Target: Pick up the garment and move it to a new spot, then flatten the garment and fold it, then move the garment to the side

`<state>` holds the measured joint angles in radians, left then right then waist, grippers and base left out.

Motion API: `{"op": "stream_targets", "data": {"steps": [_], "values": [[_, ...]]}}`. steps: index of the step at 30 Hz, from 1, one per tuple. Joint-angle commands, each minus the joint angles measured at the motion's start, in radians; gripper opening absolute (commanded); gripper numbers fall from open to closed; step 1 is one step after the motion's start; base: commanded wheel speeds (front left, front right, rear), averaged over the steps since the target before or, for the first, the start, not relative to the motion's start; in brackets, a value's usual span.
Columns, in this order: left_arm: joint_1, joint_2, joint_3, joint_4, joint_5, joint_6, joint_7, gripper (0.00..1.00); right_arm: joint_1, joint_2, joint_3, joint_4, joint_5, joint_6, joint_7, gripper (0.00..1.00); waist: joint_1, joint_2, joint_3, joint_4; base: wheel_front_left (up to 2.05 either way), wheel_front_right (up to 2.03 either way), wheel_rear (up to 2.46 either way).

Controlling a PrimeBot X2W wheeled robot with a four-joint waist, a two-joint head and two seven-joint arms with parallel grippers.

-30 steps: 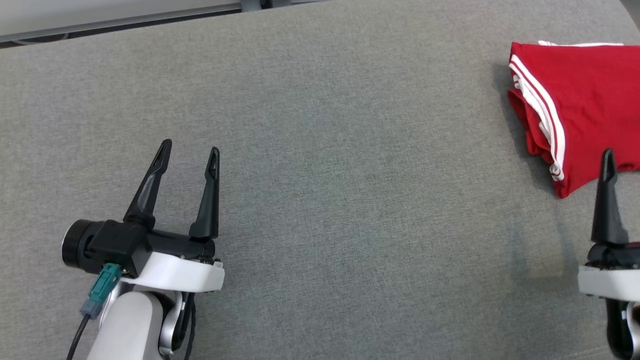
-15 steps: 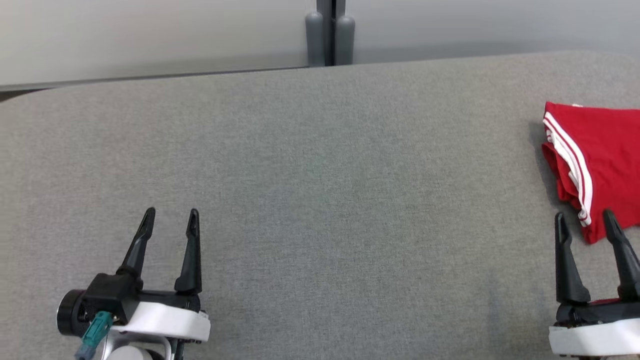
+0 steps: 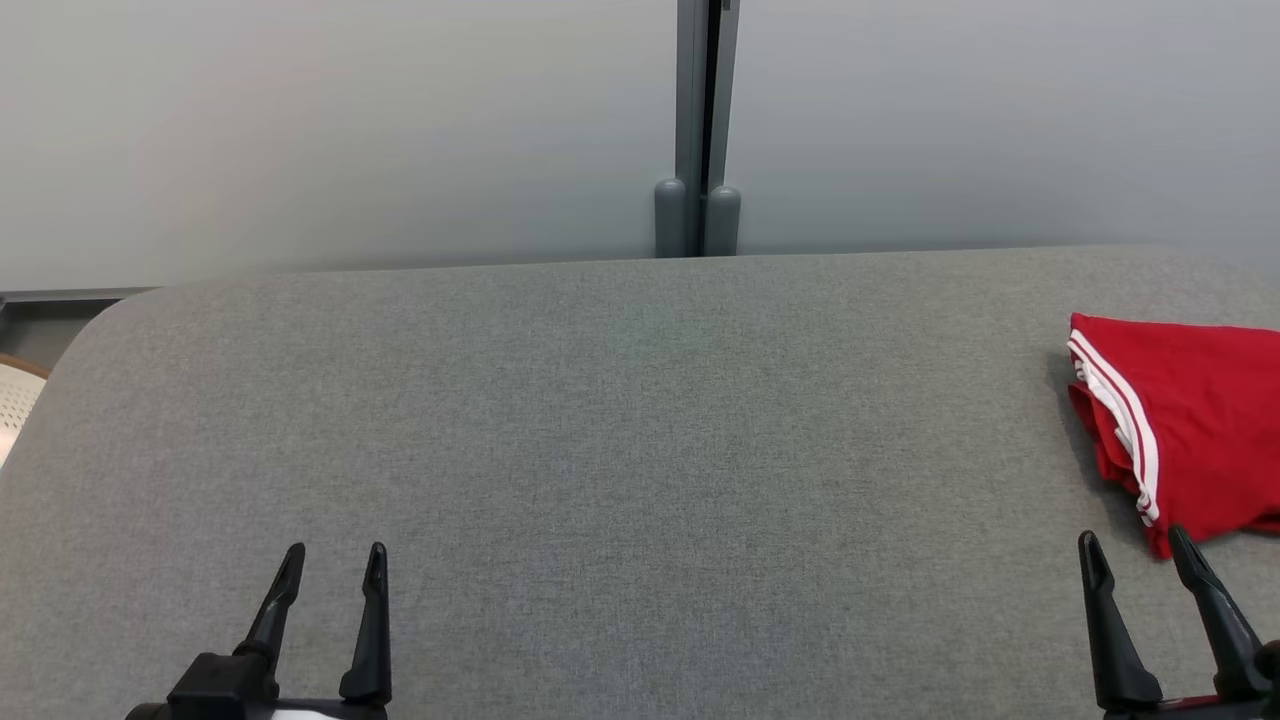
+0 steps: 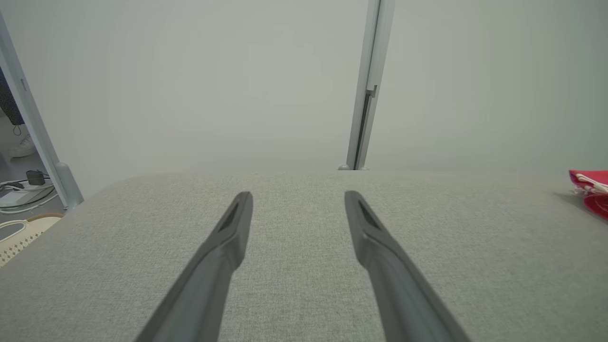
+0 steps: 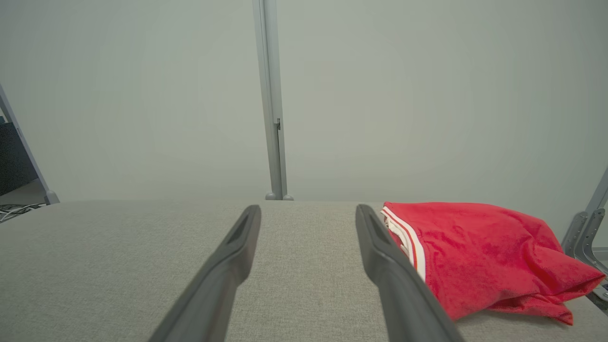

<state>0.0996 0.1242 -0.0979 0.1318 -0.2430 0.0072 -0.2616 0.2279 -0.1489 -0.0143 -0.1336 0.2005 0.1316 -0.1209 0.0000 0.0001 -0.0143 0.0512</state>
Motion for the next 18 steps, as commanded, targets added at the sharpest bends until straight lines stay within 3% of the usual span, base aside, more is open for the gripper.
{"op": "stream_targets", "data": {"steps": [1,18], "values": [[0.009,0.008,0.002,0.001,-0.002,0.004,-0.004,1.0,0.012,-0.001,-0.001,-0.003,0.006,-0.002,0.008,1.0,0.0,-0.0001,-0.009,-0.004,0.0,0.0,0.0],[0.025,0.02,-0.006,-0.003,-0.007,0.012,-0.004,1.0,0.017,0.006,0.001,0.003,0.014,-0.002,0.008,1.0,0.0,-0.0001,-0.026,-0.016,0.0,0.0,0.0]]}}
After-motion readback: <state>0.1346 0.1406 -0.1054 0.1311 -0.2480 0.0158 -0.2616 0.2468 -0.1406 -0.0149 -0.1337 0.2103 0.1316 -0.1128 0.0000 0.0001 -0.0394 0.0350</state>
